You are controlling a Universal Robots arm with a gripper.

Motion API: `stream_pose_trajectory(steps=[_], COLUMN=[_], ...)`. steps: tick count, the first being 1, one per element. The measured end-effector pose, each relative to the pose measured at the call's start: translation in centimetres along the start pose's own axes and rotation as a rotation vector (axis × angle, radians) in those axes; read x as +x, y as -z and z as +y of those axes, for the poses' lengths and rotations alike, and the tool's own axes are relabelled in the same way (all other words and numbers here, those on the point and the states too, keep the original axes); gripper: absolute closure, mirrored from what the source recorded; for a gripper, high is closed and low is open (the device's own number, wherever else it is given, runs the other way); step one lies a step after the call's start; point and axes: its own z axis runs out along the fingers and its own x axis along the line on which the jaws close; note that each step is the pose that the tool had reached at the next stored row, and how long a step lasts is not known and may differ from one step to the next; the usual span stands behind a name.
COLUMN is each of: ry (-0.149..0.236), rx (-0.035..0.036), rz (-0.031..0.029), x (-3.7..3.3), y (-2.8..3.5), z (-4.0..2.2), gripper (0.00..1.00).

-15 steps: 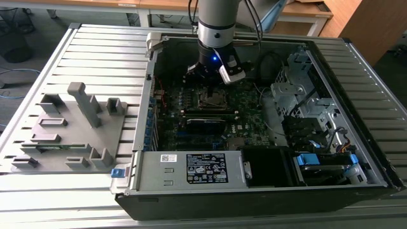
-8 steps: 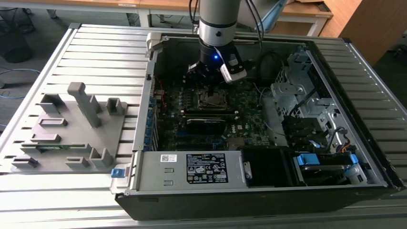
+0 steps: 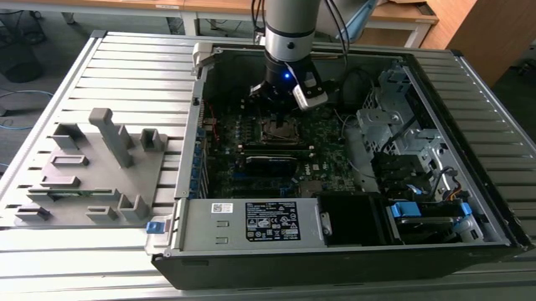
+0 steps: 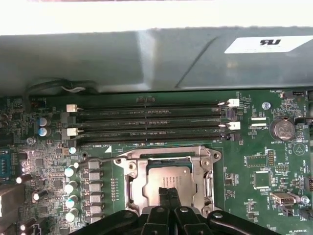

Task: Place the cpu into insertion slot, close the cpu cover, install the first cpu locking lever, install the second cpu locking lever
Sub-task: 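Close the cpu cover, then install the first cpu locking lever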

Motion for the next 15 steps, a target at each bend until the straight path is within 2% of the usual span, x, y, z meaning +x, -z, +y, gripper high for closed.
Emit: stream_pose_trajectory(steps=[15], ry=[0.000], rx=[0.0001], rz=[0.0000], x=[-0.01], y=[0.00], z=[-0.19], gripper=[0.89])
